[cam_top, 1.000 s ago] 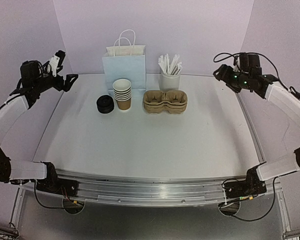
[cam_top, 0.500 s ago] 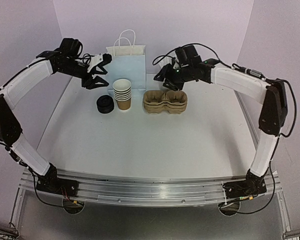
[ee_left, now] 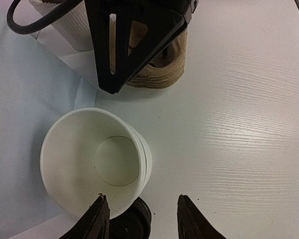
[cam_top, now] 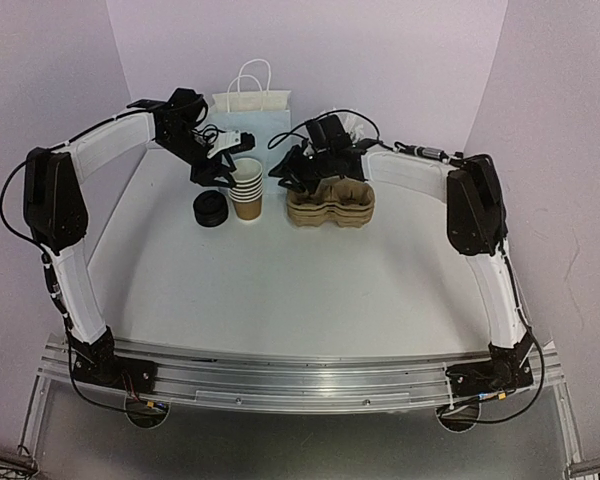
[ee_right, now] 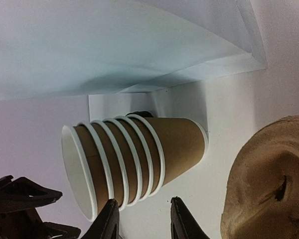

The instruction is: Pack the takeout coffee

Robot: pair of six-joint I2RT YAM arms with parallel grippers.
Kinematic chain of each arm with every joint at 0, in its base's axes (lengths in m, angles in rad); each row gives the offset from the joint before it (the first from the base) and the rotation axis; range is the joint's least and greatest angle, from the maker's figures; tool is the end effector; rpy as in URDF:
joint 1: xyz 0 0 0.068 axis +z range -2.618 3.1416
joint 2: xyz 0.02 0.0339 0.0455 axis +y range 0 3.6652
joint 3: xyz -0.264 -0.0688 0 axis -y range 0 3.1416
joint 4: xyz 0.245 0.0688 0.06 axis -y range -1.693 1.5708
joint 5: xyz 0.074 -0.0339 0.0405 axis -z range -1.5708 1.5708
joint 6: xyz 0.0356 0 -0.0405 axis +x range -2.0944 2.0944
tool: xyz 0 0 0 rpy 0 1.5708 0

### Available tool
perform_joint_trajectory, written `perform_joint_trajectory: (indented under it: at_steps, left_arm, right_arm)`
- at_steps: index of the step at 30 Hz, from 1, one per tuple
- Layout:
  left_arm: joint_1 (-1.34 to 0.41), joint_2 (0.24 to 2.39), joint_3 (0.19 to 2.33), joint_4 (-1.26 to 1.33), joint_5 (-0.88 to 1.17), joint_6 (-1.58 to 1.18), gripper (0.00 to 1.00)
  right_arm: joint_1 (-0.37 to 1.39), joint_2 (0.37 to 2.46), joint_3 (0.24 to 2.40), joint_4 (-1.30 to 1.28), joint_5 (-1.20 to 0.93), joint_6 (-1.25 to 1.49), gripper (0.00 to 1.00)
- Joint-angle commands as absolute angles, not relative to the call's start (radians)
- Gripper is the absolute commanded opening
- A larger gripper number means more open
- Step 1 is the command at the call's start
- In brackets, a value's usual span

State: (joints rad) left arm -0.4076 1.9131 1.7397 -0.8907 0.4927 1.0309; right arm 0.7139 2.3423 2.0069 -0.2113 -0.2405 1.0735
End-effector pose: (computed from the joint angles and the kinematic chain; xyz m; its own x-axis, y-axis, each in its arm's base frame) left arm 0.3710 -0.1786 0.2869 0.0677 0.7939 -0.6042 0.9764 0.0717 0.2037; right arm 0.4086 0.3652 0.2223 -0.8815 0.3657 -0.2987 -0.0314 0.5858 0.8098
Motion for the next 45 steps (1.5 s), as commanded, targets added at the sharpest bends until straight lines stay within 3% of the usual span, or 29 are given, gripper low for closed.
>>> perform_joint_trajectory:
  at_steps: [1,9,17,28,36,45]
  left_arm:
    - [-0.416,1.949,1.808,-0.902,0.485,1.058,0.44]
    - [-0.426,2.021,1.862,-0.903,0.465,1.037,0.36]
    - [-0.428,2.019,1.857,-0.9,0.507,1.031,0.35]
    - [-0.428,2.059,1.908,-0.971,0.482,1.056,0.13]
    - [-0.428,2.055,1.94,-1.01,0.501,1.041,0.16]
    - [-0.428,2.08,1.977,-1.016,0.493,1.016,0.0]
  right_arm:
    - [0.717,2.392,2.072,-0.125,-0.293,1.117,0.3]
    - [0.717,2.424,2.047,-0.046,-0.331,1.138,0.27]
    - [0.713,2.333,1.913,-0.008,-0.302,1.14,0.26]
    - [0.715,2.326,1.879,0.06,-0.318,1.17,0.26]
    - [0.715,2.324,1.898,0.081,-0.345,1.173,0.26]
    - [0.716,2.342,1.936,0.112,-0.367,1.198,0.26]
